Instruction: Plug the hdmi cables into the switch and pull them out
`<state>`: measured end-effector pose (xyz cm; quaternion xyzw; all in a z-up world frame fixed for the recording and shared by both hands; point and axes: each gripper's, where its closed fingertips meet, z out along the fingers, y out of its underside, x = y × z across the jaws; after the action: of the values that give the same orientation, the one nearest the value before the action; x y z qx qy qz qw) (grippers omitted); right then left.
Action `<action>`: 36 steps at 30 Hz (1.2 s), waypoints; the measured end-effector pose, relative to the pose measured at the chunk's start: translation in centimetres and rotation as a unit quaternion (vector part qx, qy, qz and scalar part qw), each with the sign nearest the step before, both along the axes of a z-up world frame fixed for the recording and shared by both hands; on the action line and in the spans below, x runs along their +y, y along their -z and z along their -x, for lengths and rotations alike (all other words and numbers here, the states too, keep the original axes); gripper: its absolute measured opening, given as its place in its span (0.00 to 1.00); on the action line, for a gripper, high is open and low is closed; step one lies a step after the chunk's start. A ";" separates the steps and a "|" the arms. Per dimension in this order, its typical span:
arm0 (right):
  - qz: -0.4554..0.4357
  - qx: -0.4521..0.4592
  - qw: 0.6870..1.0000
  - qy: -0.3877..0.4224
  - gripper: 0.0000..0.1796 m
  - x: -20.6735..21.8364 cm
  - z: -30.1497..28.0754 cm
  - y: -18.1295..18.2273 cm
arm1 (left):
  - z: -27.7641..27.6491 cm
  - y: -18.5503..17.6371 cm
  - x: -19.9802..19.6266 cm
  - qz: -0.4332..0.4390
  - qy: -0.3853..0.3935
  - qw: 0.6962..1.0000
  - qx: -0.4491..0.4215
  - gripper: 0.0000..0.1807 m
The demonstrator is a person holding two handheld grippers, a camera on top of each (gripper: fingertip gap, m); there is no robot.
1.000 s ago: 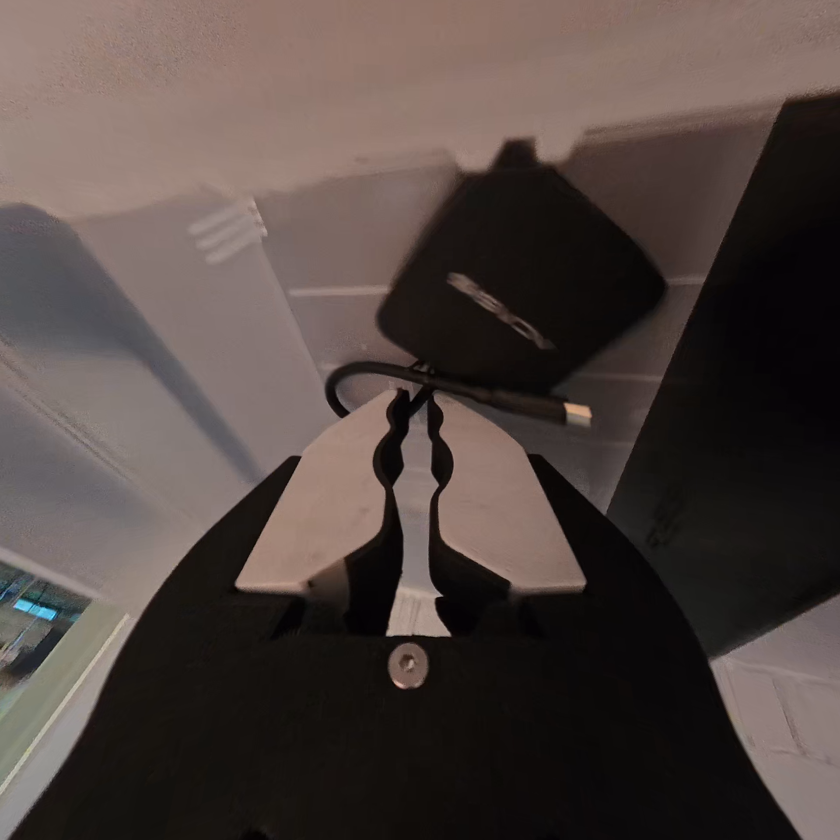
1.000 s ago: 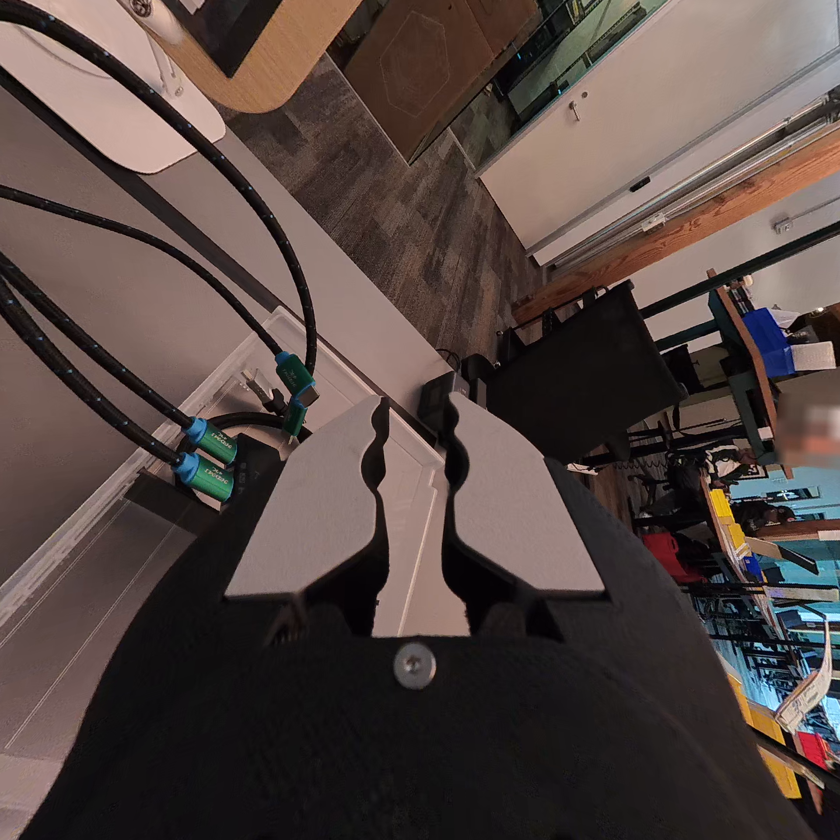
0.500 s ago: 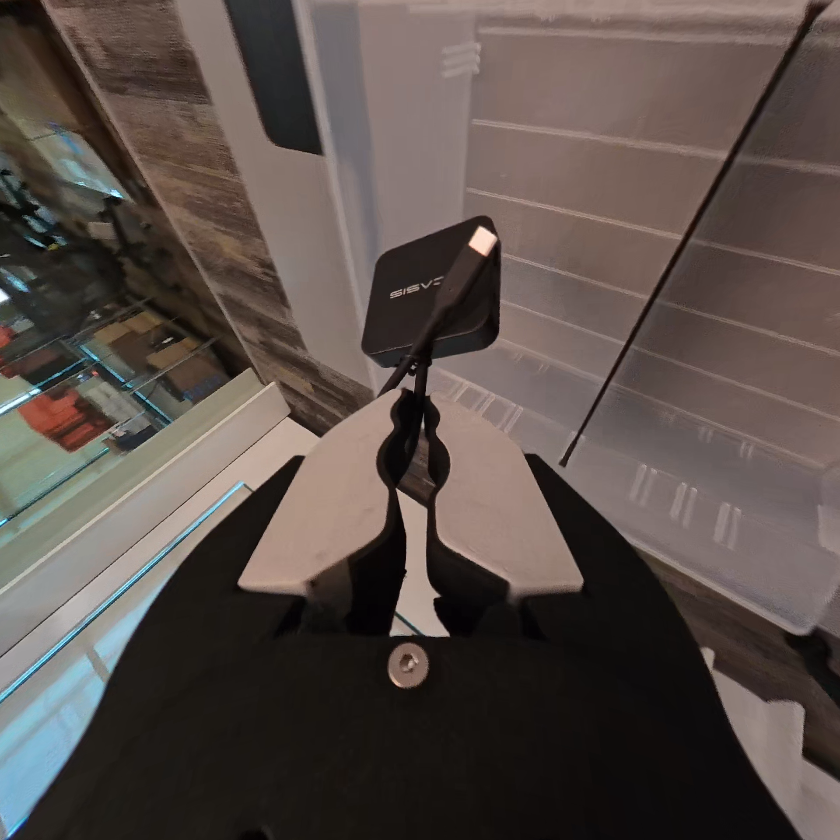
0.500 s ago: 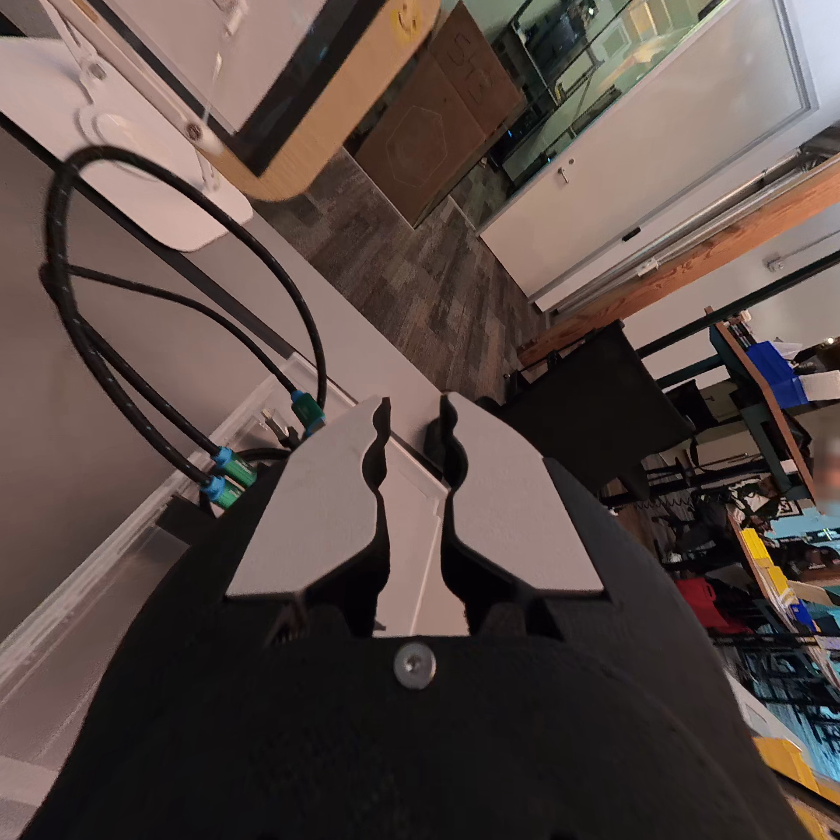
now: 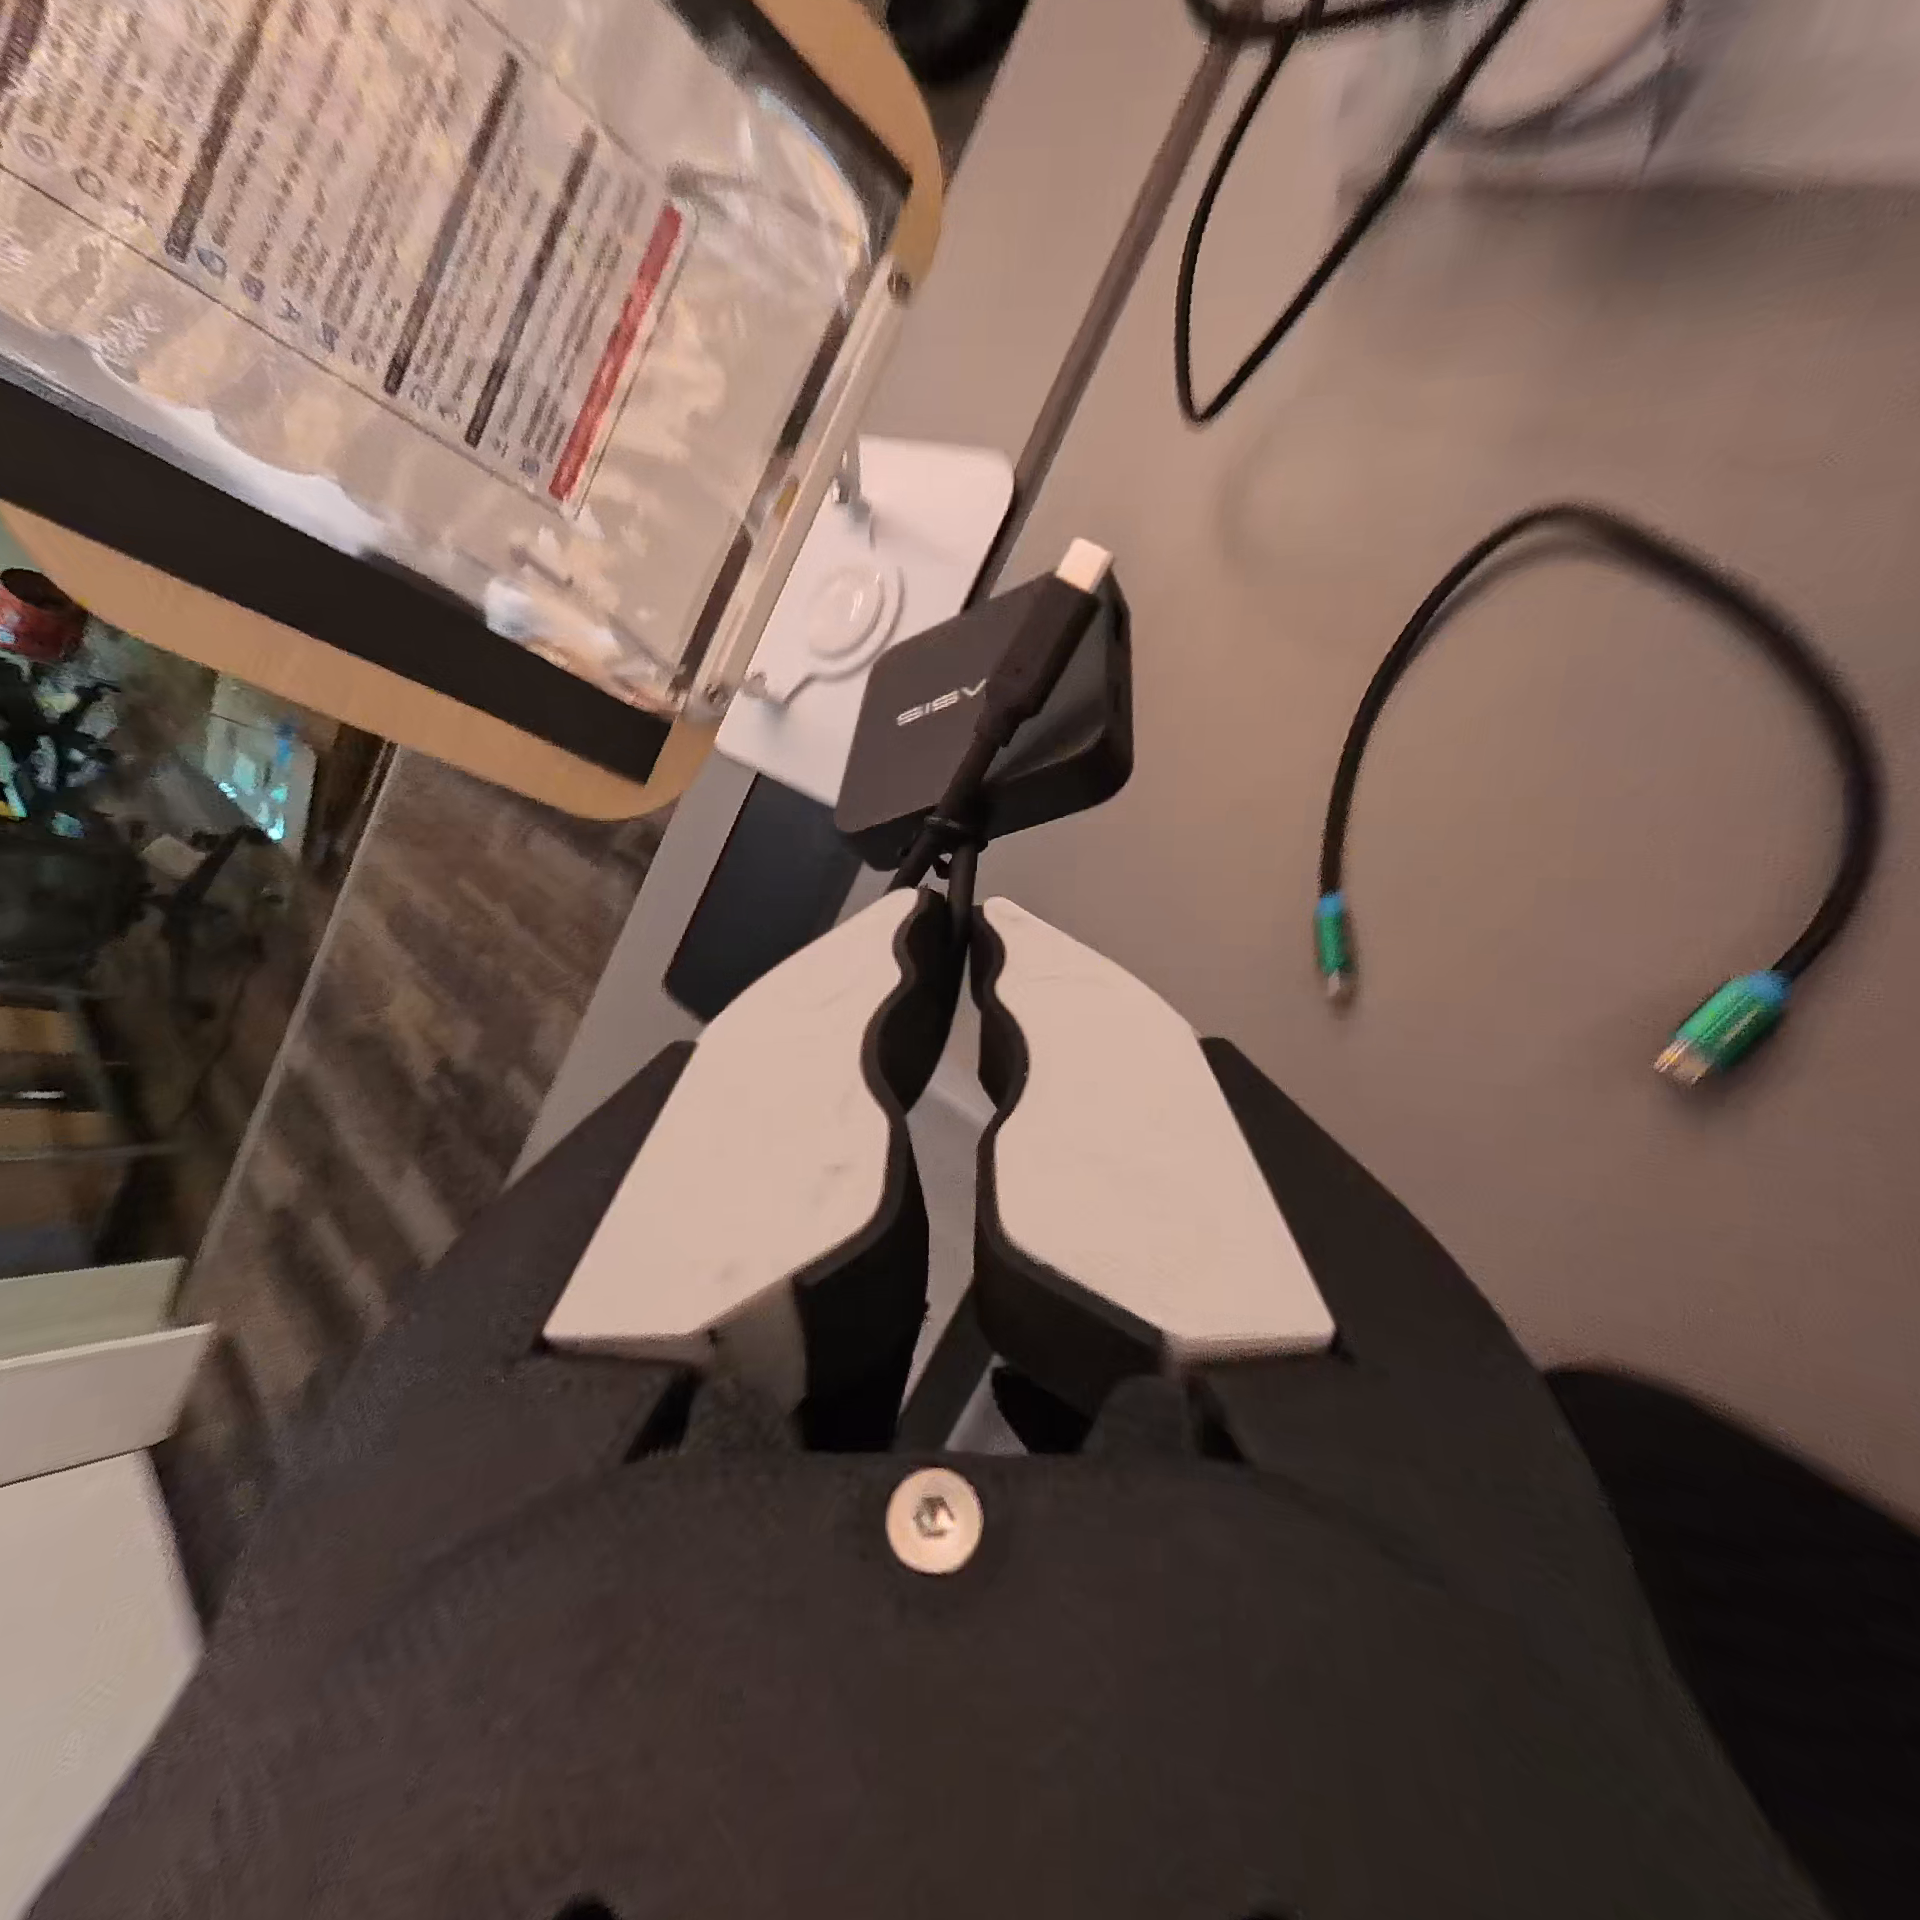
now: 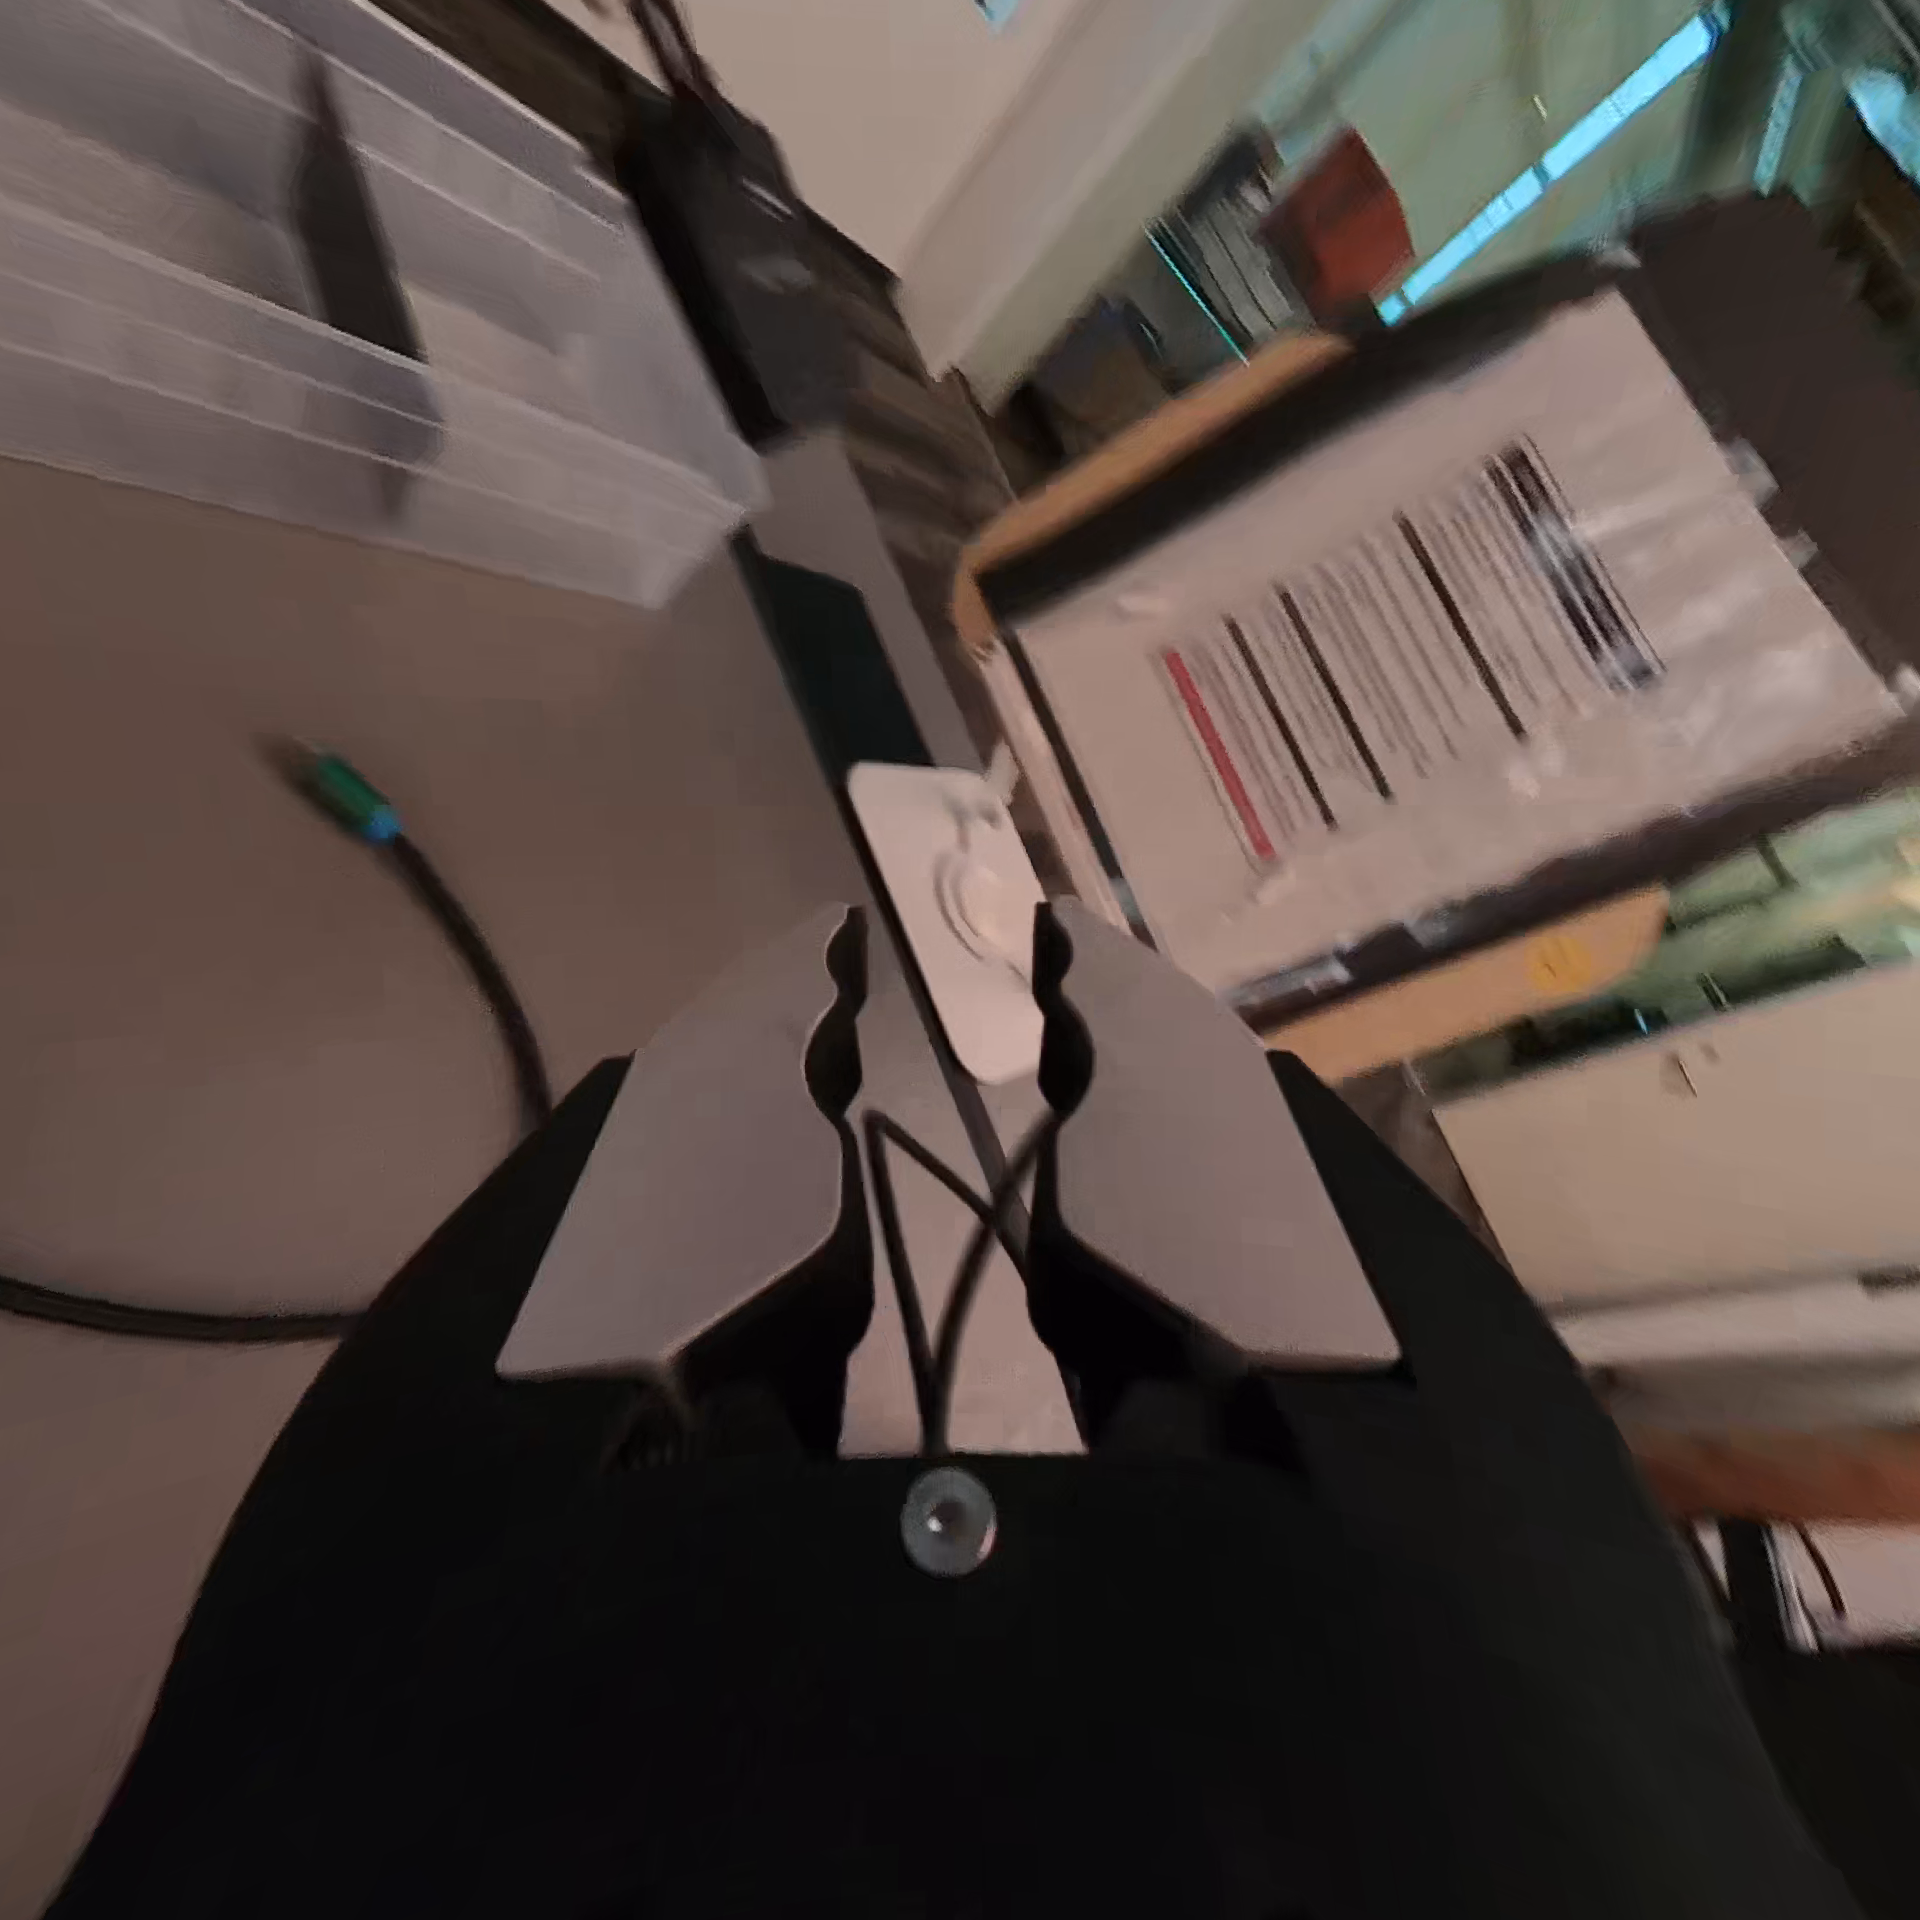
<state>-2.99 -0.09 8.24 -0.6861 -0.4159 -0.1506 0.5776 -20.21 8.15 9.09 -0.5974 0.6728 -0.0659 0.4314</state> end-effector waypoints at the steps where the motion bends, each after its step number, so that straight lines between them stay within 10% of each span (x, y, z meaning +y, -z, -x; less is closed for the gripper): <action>1: 0.004 -0.007 1.000 -0.019 0.18 0.1 1.3 0.5 | -0.5 0.4 -0.6 0.014 -0.002 1.000 -0.020 0.02; 15: 0.096 -0.035 0.995 -0.004 0.22 0.6 0.1 4.7 | -5.0 16.0 -0.9 0.128 -0.091 0.988 0.015 0.02; 31: 0.063 -0.064 0.992 -0.084 0.27 2.1 6.9 6.5 | -5.3 6.6 -6.8 0.223 0.011 0.962 -0.154 0.02; 36: 0.072 0.014 0.991 -0.109 0.08 1.9 8.7 5.5 | -4.4 2.8 -6.4 0.146 -0.025 0.972 -0.181 0.04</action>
<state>-11.69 1.80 2.78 -0.6784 -0.4899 -0.0469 0.5455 -15.84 1.78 6.27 -0.6487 0.5512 -0.2600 0.4558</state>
